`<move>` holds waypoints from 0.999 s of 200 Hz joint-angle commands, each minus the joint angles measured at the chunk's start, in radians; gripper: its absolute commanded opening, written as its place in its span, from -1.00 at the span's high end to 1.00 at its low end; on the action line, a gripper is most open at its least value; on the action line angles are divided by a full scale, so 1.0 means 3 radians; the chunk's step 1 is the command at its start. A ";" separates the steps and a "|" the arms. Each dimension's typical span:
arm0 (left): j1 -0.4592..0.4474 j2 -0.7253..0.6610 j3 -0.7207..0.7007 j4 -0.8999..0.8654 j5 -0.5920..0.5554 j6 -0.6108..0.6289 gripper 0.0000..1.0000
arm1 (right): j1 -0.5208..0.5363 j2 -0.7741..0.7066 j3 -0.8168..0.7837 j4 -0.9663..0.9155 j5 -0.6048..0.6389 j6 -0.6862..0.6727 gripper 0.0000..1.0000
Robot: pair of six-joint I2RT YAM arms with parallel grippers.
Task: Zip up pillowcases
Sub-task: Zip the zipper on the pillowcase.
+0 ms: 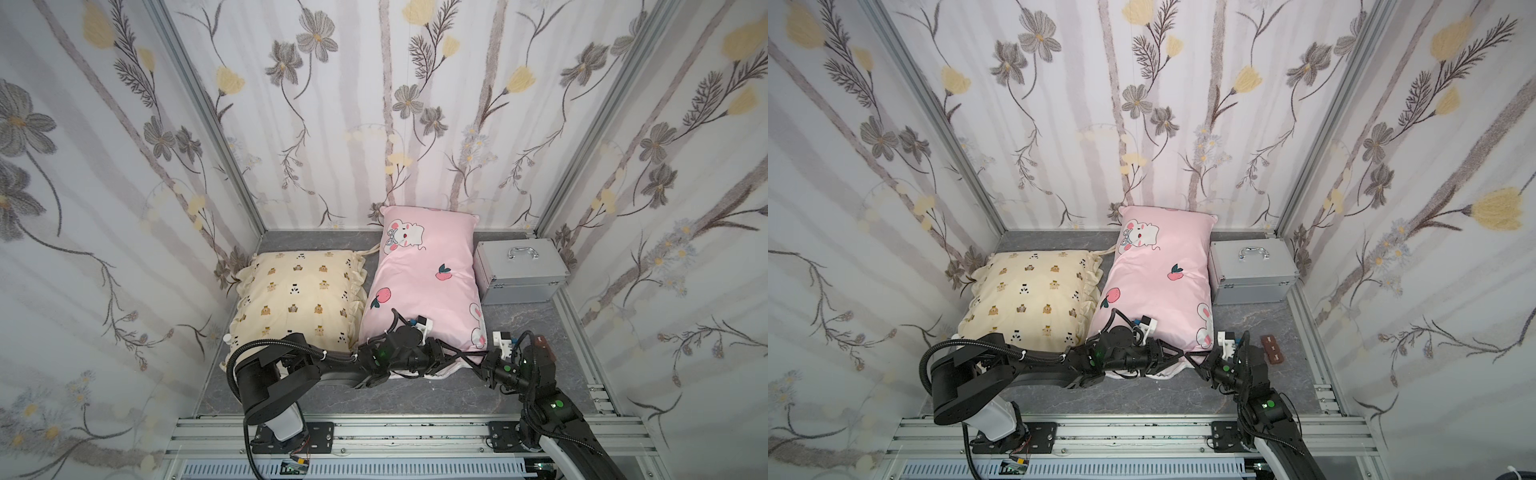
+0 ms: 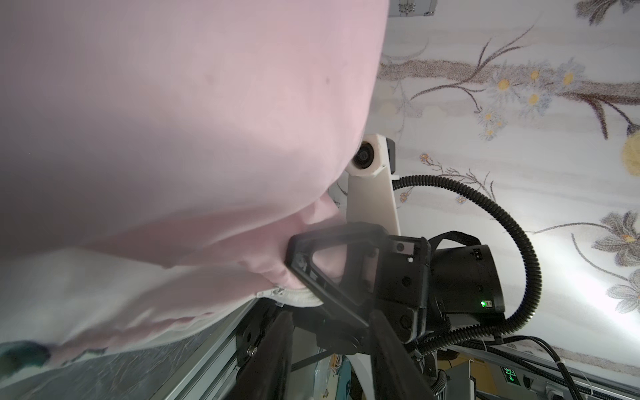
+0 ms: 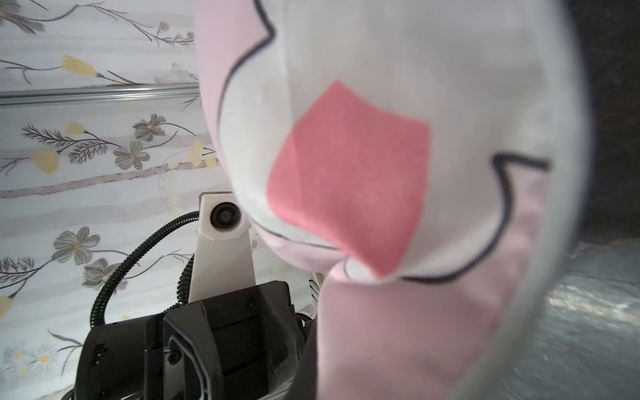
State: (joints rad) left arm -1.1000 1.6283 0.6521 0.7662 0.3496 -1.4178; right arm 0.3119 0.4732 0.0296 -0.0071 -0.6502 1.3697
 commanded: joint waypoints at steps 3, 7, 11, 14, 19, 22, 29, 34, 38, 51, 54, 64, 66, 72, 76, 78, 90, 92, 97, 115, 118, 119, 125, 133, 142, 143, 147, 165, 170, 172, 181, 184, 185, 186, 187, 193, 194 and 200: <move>0.0004 0.0013 -0.0040 0.0096 -0.0032 -0.0019 0.24 | -0.0019 -0.0075 -0.0033 0.0407 -0.0156 0.0315 1.00; 0.0003 0.0026 -0.0041 0.0115 -0.0035 -0.0022 0.24 | -0.0024 -0.0088 -0.0032 0.0407 -0.0160 0.0320 1.00; 0.0004 0.0032 -0.0037 0.0120 -0.0038 -0.0017 0.25 | -0.0023 -0.0099 -0.0034 0.0407 -0.0168 0.0334 1.00; 0.0004 0.0043 -0.0034 0.0127 -0.0040 -0.0016 0.25 | -0.0023 -0.0107 -0.0039 0.0410 -0.0167 0.0343 1.00; 0.0001 0.0055 -0.0024 0.0131 -0.0040 -0.0017 0.26 | -0.0026 -0.0121 -0.0046 0.0417 -0.0171 0.0358 1.00; 0.0002 0.0067 -0.0018 0.0136 -0.0040 -0.0013 0.27 | -0.0023 -0.0127 -0.0052 0.0428 -0.0173 0.0369 1.00; 0.0001 0.0089 -0.0007 0.0158 -0.0041 -0.0009 0.29 | -0.0022 -0.0146 -0.0065 0.0474 -0.0179 0.0407 1.00; 0.0001 0.0101 -0.0001 0.0179 -0.0046 -0.0009 0.30 | -0.0022 -0.0149 -0.0086 0.0525 -0.0186 0.0443 1.00; 0.0005 0.0114 0.0003 0.0197 -0.0053 -0.0014 0.31 | -0.0023 -0.0151 -0.0096 0.0555 -0.0193 0.0467 1.00; 0.0006 0.0139 0.0031 0.0229 -0.0069 -0.0017 0.34 | -0.0027 -0.0138 -0.0099 0.0584 -0.0208 0.0480 1.00; 0.0006 0.0145 0.0041 0.0228 -0.0066 -0.0012 0.35 | -0.0026 -0.0127 -0.0103 0.0590 -0.0217 0.0480 1.00; 0.0006 0.0155 0.0067 0.0206 -0.0061 0.0001 0.36 | -0.0024 -0.0097 -0.0114 0.0651 -0.0238 0.0495 1.00; 0.0006 0.0160 0.0073 0.0203 -0.0058 0.0002 0.36 | -0.0024 -0.0093 -0.0116 0.0664 -0.0240 0.0500 1.00; 0.0006 0.0170 0.0082 0.0196 -0.0056 0.0007 0.38 | -0.0026 -0.0078 -0.0124 0.0710 -0.0254 0.0523 1.00; 0.0006 0.0176 0.0085 0.0195 -0.0056 0.0011 0.38 | -0.0024 -0.0069 -0.0133 0.0742 -0.0256 0.0539 1.00; 0.0006 0.0183 0.0082 0.0197 -0.0056 0.0011 0.39 | -0.0023 -0.0063 -0.0134 0.0758 -0.0260 0.0544 1.00; 0.0006 0.0204 0.0078 0.0217 -0.0061 0.0001 0.39 | -0.0027 -0.0039 -0.0147 0.0820 -0.0266 0.0571 1.00; 0.0006 0.0213 0.0080 0.0222 -0.0061 -0.0001 0.39 | -0.0023 -0.0036 -0.0149 0.0831 -0.0266 0.0573 1.00; 0.0006 0.0217 0.0076 0.0237 -0.0060 -0.0008 0.40 | -0.0025 -0.0027 -0.0150 0.0843 -0.0274 0.0574 1.00; 0.0006 0.0249 0.0087 0.0264 -0.0054 -0.0017 0.41 | -0.0022 -0.0008 -0.0165 0.0864 -0.0275 0.0583 1.00; 0.0006 0.0249 0.0094 0.0265 -0.0051 -0.0014 0.42 | -0.0023 -0.0009 -0.0169 0.0875 -0.0277 0.0586 1.00; 0.0006 0.0251 0.0095 0.0264 -0.0051 -0.0014 0.42 | -0.0023 -0.0008 -0.0172 0.0881 -0.0274 0.0587 1.00; 0.0006 0.0260 0.0102 0.0263 -0.0052 -0.0015 0.42 | -0.0024 -0.0005 -0.0183 0.0907 -0.0275 0.0601 1.00; 0.0006 0.0263 0.0108 0.0267 -0.0052 -0.0019 0.42 | -0.0024 -0.0005 -0.0185 0.0916 -0.0268 0.0609 1.00; 0.0006 0.0273 0.0112 0.0286 -0.0054 -0.0028 0.43 | -0.0027 0.0003 -0.0190 0.0905 -0.0266 0.0599 1.00; 0.0008 0.0276 0.0115 0.0288 -0.0055 -0.0029 0.43 | -0.0024 0.0003 -0.0190 0.0904 -0.0264 0.0599 1.00; 0.0010 0.0277 0.0117 0.0301 -0.0052 -0.0034 0.43 | -0.0022 0.0002 -0.0194 0.0903 -0.0267 0.0596 1.00; 0.0013 0.0279 0.0134 0.0306 -0.0056 -0.0040 0.44 | -0.0022 0.0008 -0.0215 0.0908 -0.0259 0.0595 1.00; 0.0011 0.0276 0.0137 0.0307 -0.0058 -0.0040 0.45 | -0.0025 0.0009 -0.0220 0.0913 -0.0260 0.0598 1.00; 0.0011 0.0275 0.0141 0.0305 -0.0058 -0.0042 0.45 | -0.0023 0.0012 -0.0221 0.0913 -0.0261 0.0596 1.00; 0.0011 0.0279 0.0145 0.0304 -0.0056 -0.0040 0.46 | -0.0023 0.0015 -0.0231 0.0920 -0.0244 0.0604 1.00; 0.0012 0.0282 0.0146 0.0309 -0.0056 -0.0040 0.46 | -0.0024 0.0018 -0.0235 0.0928 -0.0244 0.0604 1.00; 0.0011 0.0280 0.0147 0.0309 -0.0056 -0.0040 0.46 | -0.0023 0.0018 -0.0236 0.0931 -0.0245 0.0604 1.00; 0.0011 0.0282 0.0147 0.0309 -0.0056 -0.0042 0.46 | -0.0022 0.0018 -0.0236 0.0932 -0.0243 0.0604 1.00; 0.0011 0.0283 0.0147 0.0312 -0.0056 -0.0041 0.47 | -0.0022 0.0020 -0.0242 0.0936 -0.0242 0.0604 1.00; 0.0015 0.0289 0.0147 0.0322 -0.0058 -0.0040 0.48 | -0.0023 0.0025 -0.0247 0.0945 -0.0241 0.0609 1.00; 0.0015 0.0291 0.0147 0.0323 -0.0057 -0.0043 0.48 | -0.0025 0.0024 -0.0249 0.0944 -0.0241 0.0609 1.00; 0.0012 0.0297 0.0146 0.0341 -0.0061 -0.0049 0.50 | -0.0024 0.0038 -0.0256 0.0948 -0.0245 0.0613 1.00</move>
State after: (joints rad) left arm -1.0977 1.7084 0.6853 0.8108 0.3294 -1.4185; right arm 0.3027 0.4774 0.0055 0.1745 -0.6746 1.5333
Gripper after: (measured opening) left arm 0.264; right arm 0.048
